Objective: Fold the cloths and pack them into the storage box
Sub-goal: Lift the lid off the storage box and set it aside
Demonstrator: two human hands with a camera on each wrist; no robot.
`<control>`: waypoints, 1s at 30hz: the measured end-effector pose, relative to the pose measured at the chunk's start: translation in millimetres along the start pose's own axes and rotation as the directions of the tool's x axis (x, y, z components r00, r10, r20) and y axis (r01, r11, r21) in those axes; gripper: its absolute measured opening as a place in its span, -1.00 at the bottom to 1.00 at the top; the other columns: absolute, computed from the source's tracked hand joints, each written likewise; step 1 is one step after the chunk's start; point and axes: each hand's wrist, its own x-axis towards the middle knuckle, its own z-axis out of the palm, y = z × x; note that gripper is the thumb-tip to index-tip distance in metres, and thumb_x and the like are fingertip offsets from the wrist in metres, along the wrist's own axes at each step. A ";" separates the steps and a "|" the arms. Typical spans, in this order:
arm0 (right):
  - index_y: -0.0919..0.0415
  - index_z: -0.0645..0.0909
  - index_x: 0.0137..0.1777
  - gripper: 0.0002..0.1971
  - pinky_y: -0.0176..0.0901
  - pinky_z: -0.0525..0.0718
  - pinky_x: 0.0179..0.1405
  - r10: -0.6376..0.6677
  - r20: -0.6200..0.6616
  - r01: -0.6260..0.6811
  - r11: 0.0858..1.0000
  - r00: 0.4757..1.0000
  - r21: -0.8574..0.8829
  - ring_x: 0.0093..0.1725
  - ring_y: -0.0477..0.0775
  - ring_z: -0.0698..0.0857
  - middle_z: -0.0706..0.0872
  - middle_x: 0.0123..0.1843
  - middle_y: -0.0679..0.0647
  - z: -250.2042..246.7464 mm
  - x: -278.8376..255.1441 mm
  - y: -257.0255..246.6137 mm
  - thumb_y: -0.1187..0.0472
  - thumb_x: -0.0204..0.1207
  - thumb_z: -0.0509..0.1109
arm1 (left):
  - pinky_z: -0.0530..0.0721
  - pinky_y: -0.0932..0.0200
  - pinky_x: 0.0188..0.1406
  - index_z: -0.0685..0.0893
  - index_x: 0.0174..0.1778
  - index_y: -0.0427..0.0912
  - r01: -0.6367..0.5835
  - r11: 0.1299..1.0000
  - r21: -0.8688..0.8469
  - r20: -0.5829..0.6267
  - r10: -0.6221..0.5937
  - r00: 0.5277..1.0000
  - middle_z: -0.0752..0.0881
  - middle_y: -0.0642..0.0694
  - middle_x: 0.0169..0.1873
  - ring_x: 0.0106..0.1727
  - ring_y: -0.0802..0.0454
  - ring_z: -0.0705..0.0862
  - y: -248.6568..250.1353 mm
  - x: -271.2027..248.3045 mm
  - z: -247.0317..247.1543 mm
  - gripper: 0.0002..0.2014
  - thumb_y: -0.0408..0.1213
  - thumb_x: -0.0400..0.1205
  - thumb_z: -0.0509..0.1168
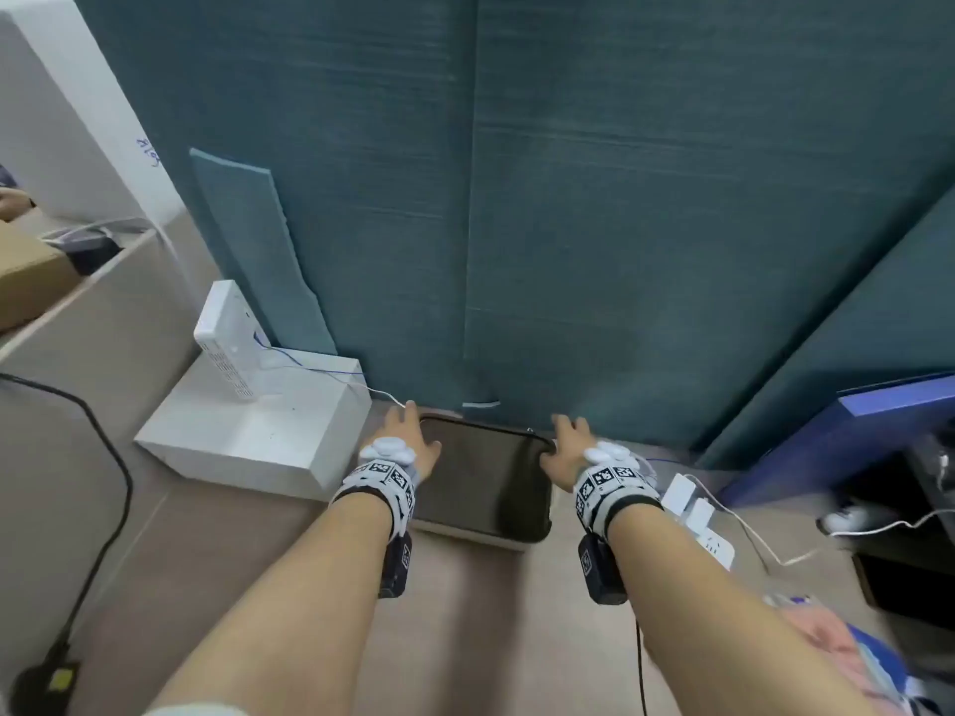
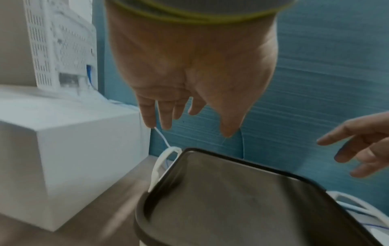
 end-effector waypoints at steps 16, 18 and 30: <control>-0.27 -0.06 0.71 -0.21 0.10 0.79 0.00 0.104 0.130 -0.118 0.988 0.986 0.104 -0.01 0.23 0.79 0.79 0.16 0.15 45.6 15.4 17.4 0.11 0.57 0.25 | 0.66 -0.09 0.00 0.25 0.53 0.05 0.096 0.995 0.036 0.056 -0.098 0.994 0.47 -0.18 0.36 0.21 -0.32 0.67 -3.8 18.5 39.4 -0.44 -0.16 0.63 0.30; -0.30 -0.11 0.72 -0.16 0.11 0.78 0.08 0.117 0.141 -0.132 0.986 0.983 0.101 0.06 0.25 0.79 0.78 0.24 0.15 50.8 5.9 20.9 0.13 0.54 0.23 | 0.60 -0.06 -0.11 0.30 0.45 0.04 0.113 0.993 0.046 0.106 -0.118 0.987 0.49 -0.18 0.32 0.19 -0.32 0.68 -5.0 9.8 38.7 -0.46 -0.32 0.59 0.30; -0.33 -0.10 0.75 -0.16 0.05 0.71 0.24 0.203 0.133 -0.209 0.977 0.970 0.032 0.33 0.24 0.73 0.67 0.48 0.05 60.6 -107.9 58.7 0.10 0.60 0.30 | 0.59 0.02 -0.12 0.33 0.52 0.03 -0.017 1.000 0.000 0.147 0.017 0.989 0.57 -0.19 0.23 0.11 -0.26 0.67 -14.2 -102.6 55.0 -0.30 -0.52 0.48 0.30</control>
